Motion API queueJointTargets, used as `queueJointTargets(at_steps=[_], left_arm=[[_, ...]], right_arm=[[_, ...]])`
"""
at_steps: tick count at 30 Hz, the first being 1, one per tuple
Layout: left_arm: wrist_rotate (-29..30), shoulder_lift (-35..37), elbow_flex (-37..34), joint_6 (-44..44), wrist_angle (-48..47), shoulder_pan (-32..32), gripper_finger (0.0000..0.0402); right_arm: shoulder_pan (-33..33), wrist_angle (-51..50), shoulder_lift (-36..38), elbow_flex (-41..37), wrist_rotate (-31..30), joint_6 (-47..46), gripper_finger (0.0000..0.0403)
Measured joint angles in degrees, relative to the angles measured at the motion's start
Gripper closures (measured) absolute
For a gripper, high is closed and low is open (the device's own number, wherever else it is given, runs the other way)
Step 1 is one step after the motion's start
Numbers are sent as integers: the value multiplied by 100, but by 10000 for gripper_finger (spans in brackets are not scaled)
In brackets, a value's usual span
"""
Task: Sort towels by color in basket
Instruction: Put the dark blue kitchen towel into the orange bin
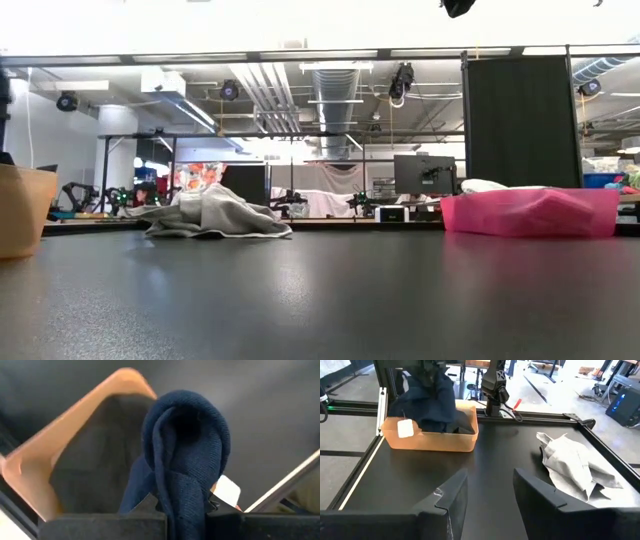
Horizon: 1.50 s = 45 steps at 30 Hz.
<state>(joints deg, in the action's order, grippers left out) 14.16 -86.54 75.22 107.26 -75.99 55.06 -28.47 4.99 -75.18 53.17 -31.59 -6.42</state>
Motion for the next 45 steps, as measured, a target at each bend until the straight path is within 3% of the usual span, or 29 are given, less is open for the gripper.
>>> queueJointTargets(at_steps=[9,36,40,45], left_arm=[[-1074,-646,0,533,247,95,401],[-1020,-1691,-2,1071,1012,93,401],[-1017,-1736,-4,1248,1008,93,376],[-1019,-1684,0,1289,992,93,301]], right_arm=[[0,-2,0,0,1,2,262],[0,-4,-2,-2,4,42,257],[0,-6,-4,-2,4,42,261],[0,-6,-4,-2,4,42,254]])
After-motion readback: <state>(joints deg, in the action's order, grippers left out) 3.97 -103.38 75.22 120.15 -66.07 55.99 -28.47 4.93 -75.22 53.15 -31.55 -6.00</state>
